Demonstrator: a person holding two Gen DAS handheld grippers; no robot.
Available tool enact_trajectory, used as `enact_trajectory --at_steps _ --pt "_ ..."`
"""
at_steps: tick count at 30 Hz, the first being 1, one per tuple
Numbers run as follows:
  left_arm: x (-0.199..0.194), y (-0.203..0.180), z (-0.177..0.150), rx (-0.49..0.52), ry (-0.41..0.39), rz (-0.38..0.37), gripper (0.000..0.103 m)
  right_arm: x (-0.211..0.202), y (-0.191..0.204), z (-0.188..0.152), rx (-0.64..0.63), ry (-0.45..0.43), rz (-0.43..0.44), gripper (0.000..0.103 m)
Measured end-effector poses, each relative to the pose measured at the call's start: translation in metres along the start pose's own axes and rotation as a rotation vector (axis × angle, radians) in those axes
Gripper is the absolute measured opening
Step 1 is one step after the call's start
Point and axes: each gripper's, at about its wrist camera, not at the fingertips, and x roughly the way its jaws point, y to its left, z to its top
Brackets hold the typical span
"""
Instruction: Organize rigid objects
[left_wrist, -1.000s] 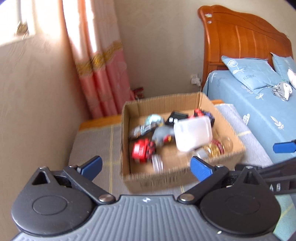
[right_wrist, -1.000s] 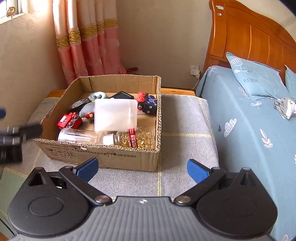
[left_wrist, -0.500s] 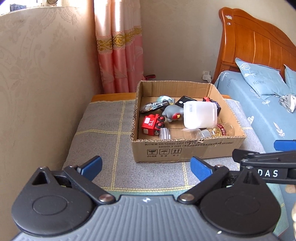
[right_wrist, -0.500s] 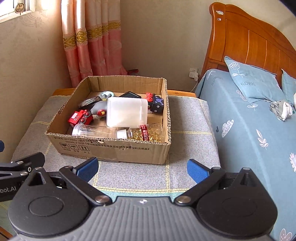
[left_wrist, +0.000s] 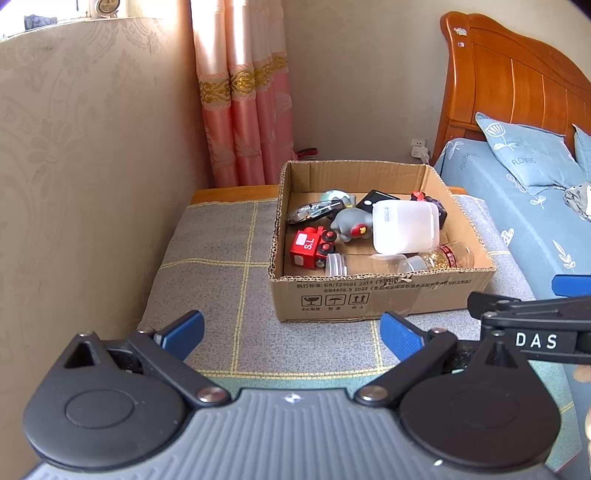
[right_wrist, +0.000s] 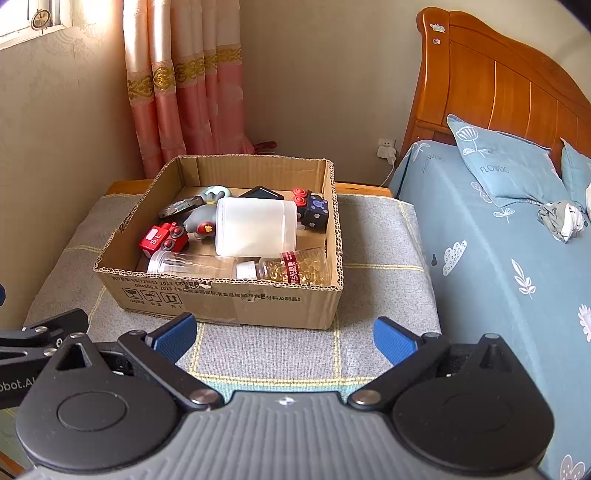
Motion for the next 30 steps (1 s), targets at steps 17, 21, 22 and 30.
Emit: enact_trajectory --at_steps 17,21,22,30 --pt "-0.003 -0.0013 0.0006 0.007 -0.005 0.013 0.101 -0.0024 -0.0021 0.0002 0.006 -0.007 0.001 0.103" --pt "-0.0037 -0.0021 0.0005 0.011 -0.005 0.013 0.101 -0.0025 -0.0024 -0.0002 0.007 -0.007 0.003 0.103" --pt "-0.0037 -0.0022 0.0005 0.01 -0.005 0.012 0.101 -0.0025 -0.0022 0.0 0.007 -0.007 0.003 0.103" --pt "-0.0054 -0.0037 0.0004 0.021 -0.011 0.009 0.101 -0.003 -0.0034 -0.0006 0.007 -0.006 0.004 0.103"
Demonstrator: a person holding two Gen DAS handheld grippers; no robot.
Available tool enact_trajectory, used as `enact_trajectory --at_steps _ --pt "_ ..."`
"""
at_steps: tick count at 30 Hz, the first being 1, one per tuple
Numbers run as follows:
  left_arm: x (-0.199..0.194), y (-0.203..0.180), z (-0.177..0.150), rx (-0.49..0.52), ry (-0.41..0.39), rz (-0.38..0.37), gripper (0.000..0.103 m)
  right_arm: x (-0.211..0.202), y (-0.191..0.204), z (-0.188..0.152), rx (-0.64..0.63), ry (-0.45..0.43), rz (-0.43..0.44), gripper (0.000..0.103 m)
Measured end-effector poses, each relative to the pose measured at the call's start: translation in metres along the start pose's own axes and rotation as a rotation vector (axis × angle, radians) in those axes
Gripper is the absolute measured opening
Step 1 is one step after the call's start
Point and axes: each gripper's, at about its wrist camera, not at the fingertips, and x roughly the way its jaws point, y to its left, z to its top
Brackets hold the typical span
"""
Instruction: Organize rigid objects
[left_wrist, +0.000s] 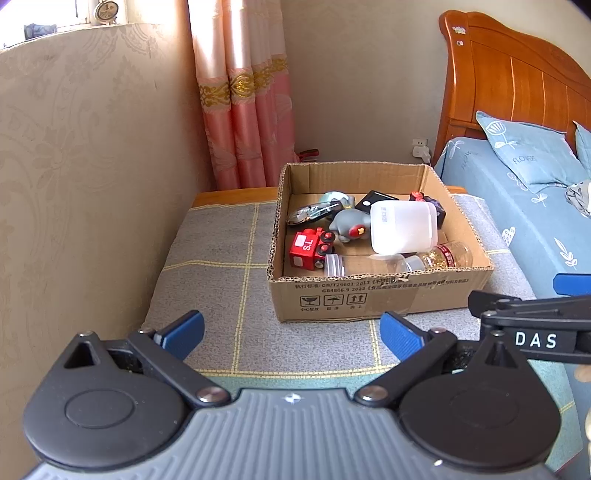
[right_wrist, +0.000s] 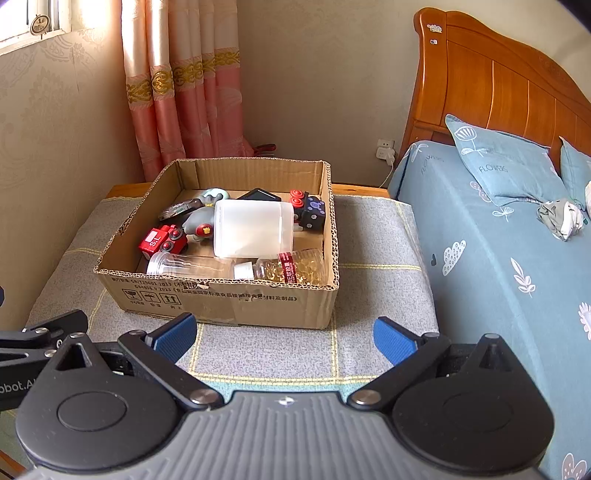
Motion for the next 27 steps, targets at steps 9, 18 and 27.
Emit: enact_trajectory --at_steps 9,18,27 --pt "-0.001 -0.0013 -0.0005 0.003 0.002 0.001 0.101 -0.001 -0.0012 -0.0006 0.001 -0.001 0.002 0.103" --pt "-0.0017 -0.0012 -0.0009 0.004 0.001 0.003 0.101 -0.0027 -0.0016 -0.0004 0.0 -0.005 0.002 0.103" --pt "-0.0026 -0.001 -0.0014 0.018 -0.009 -0.002 0.101 -0.0038 -0.001 -0.0004 -0.001 -0.007 0.0 0.103"
